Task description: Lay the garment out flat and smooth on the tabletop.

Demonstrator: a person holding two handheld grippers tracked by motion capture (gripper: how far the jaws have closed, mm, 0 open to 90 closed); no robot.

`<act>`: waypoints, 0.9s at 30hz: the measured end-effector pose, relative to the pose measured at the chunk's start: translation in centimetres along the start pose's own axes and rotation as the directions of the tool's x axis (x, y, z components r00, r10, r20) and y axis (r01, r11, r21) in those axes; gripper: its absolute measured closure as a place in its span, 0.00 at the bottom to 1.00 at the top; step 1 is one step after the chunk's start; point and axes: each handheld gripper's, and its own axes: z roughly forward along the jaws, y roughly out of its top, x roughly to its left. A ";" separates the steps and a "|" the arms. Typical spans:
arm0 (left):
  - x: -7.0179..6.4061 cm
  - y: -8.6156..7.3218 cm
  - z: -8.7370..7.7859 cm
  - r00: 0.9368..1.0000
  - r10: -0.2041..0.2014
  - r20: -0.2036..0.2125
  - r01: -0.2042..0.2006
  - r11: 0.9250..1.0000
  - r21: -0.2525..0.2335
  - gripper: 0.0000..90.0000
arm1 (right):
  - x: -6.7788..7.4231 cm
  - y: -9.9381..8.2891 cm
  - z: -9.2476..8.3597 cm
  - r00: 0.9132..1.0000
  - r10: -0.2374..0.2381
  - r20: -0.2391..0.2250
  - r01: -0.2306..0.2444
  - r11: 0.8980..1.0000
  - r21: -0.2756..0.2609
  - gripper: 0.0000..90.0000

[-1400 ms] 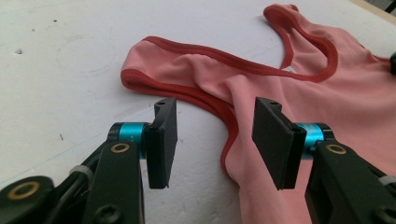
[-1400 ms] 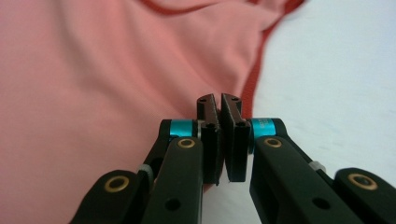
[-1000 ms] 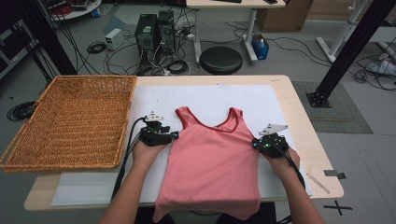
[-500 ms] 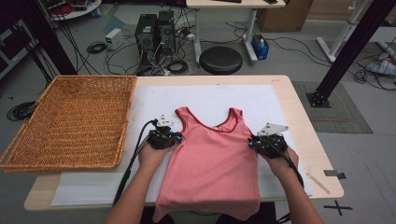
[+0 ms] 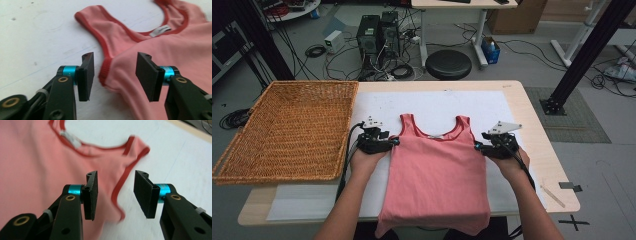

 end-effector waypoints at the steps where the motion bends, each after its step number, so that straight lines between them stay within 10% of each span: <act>1: -0.2 0.1 -0.2 1.000 0.002 0.014 -0.002 1.000 -0.002 0.49 | -0.4 0.5 0.2 1.000 -0.004 -0.003 0.004 1.000 -0.013 0.61; 5: -0.9 0.3 -1.1 0.999 0.019 0.051 -0.018 1.000 -0.021 0.44 | -2.3 2.8 1.8 1.000 0.017 -0.011 -0.017 0.997 -0.076 0.63; 19: -1.8 0.3 -3.2 0.997 0.056 0.059 -0.054 0.998 -0.037 0.38 | -4.9 4.5 11.1 0.999 0.036 -0.006 -0.035 0.993 0.116 0.66; 23: -1.5 -0.1 -3.6 0.997 0.042 0.064 -0.040 0.998 -0.038 0.38 | -5.0 4.1 12.5 0.997 0.064 -0.032 -0.061 0.994 0.092 0.97; 27: -1.0 0.1 -4.1 0.998 0.028 0.064 -0.023 0.998 -0.067 0.38 | -5.2 5.4 12.7 1.000 0.025 0.006 -0.025 0.993 0.113 0.99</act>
